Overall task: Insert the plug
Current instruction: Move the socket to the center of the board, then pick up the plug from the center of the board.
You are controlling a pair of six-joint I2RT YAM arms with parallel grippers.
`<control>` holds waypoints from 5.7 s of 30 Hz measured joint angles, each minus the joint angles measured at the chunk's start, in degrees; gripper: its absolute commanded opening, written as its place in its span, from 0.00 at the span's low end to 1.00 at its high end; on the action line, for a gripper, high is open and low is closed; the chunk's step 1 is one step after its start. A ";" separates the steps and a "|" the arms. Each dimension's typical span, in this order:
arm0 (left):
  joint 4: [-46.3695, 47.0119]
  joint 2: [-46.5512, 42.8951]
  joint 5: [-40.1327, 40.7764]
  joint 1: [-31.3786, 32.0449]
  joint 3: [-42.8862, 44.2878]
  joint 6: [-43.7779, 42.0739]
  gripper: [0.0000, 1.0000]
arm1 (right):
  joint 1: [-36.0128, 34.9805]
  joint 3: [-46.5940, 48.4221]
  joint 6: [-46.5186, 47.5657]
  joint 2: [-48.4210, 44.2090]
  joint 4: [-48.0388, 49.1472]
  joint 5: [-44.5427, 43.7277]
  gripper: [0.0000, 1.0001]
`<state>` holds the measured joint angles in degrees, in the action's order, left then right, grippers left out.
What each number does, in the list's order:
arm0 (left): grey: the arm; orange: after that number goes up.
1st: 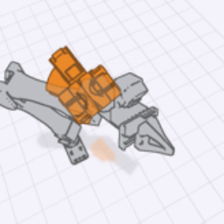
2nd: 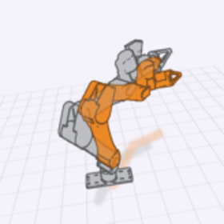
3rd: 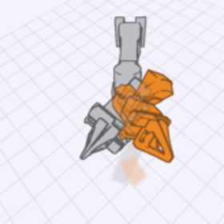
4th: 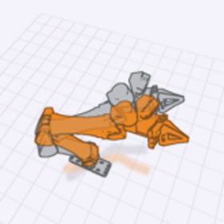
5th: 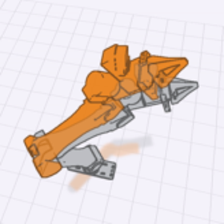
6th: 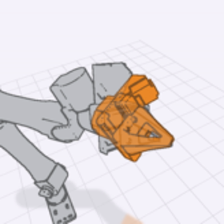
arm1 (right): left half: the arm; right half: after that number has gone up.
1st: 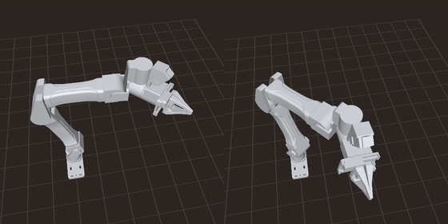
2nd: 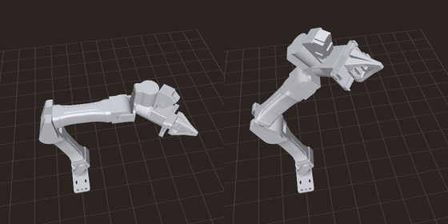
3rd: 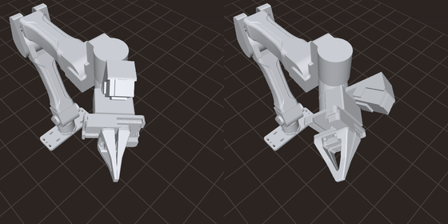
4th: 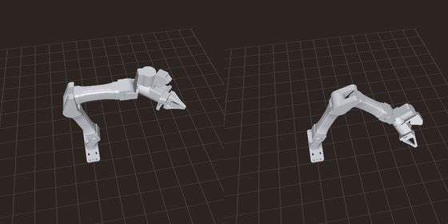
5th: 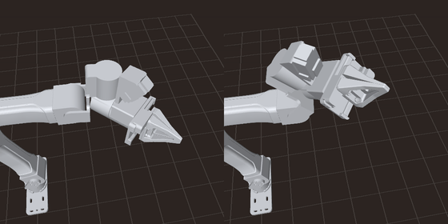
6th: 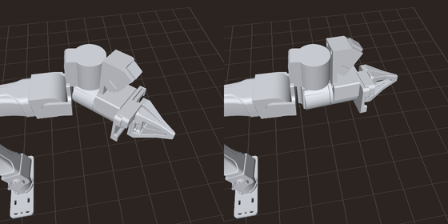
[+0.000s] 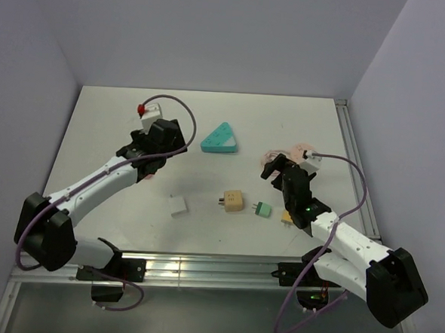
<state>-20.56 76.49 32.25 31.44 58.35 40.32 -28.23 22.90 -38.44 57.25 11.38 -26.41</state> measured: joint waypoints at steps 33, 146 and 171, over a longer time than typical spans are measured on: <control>4.57 35.41 -13.07 0.22 29.57 -4.24 1.00 | 0.00 0.28 2.45 -1.33 4.52 6.80 0.95; -2.21 -1.49 -20.94 6.36 -20.17 11.69 0.98 | -3.78 1.97 7.87 4.09 6.62 14.10 0.88; 0.83 2.05 -20.59 8.87 -20.20 11.41 0.50 | -3.78 2.36 8.11 4.09 6.62 14.16 0.87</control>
<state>-19.73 78.54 11.66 40.32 38.15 51.72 -32.01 25.26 -30.33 61.34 18.00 -12.25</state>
